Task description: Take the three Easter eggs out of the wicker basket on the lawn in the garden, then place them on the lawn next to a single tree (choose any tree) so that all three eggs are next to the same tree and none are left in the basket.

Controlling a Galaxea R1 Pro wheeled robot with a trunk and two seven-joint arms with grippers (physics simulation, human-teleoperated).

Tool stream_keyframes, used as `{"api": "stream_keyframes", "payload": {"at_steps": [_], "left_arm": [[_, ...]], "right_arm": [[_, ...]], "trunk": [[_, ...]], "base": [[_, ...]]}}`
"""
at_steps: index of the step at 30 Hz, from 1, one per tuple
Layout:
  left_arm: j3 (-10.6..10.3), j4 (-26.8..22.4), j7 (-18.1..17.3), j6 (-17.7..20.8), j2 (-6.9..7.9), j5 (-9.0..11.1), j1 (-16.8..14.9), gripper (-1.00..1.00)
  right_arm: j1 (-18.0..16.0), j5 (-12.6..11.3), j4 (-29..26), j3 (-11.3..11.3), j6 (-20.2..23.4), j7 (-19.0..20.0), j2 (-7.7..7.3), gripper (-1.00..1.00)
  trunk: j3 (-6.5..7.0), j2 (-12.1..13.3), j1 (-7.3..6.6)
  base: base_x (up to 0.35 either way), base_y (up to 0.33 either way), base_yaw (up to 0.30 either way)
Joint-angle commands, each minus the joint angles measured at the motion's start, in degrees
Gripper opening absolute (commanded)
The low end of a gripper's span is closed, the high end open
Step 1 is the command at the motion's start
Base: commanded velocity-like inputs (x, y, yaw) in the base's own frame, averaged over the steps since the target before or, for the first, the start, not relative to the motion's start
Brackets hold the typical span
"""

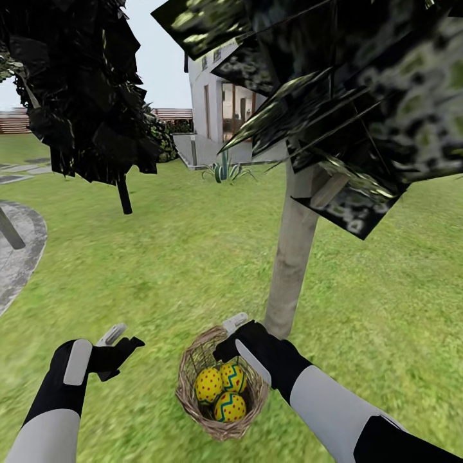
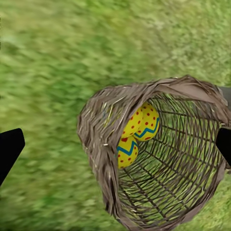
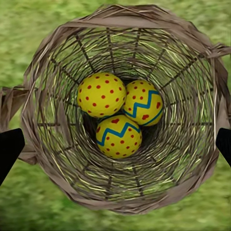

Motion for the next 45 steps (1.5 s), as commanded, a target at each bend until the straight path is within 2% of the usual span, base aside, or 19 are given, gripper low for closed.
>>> {"api": "stream_keyframes", "payload": {"at_steps": [1, 45], "left_arm": [[0.07, -0.05, 0.52, 0.2, 0.0, 0.62, -0.03, 1.0], [0.0, -0.03, 0.52, 0.02, -0.13, 0.55, -0.04, 1.0]], "right_arm": [[-0.07, -0.52, -0.03, 0.13, 0.18, -0.45, 0.0, 1.0], [-0.33, -0.73, 0.03, 0.06, 0.89, -0.72, 0.0, 1.0]], "trunk": [[-0.24, -0.44, 0.22], [-8.14, -18.09, 9.88]], "base": [[0.0, 0.0, 0.0], [0.0, 0.0, 0.0]]}}
